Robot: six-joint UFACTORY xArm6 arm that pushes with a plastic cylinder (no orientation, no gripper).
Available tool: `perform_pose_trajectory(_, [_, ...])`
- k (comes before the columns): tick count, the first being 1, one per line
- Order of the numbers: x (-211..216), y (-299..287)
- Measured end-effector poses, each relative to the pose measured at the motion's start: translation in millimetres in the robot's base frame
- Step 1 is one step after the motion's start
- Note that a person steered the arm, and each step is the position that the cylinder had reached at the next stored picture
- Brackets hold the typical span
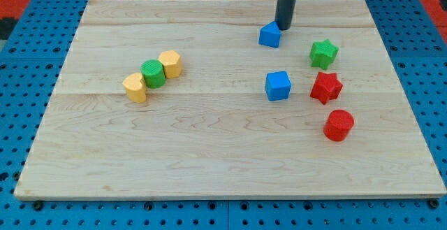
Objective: Push the green circle towards left
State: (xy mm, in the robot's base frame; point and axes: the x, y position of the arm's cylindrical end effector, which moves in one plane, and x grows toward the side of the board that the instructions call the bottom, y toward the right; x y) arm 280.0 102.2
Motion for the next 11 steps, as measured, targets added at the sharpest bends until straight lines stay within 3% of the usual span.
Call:
perform_pose_trajectory(2, [58,-130])
perform_pose_trajectory(4, [155,-217])
perform_pose_trajectory(5, [138,-303])
perform_pose_trajectory(7, [81,-370])
perform_pose_trajectory(8, [86,-369])
perform_pose_trajectory(9, [120,-384])
perform_pose_trajectory(10, [118,-344])
perform_pose_trajectory(11, [75,-334])
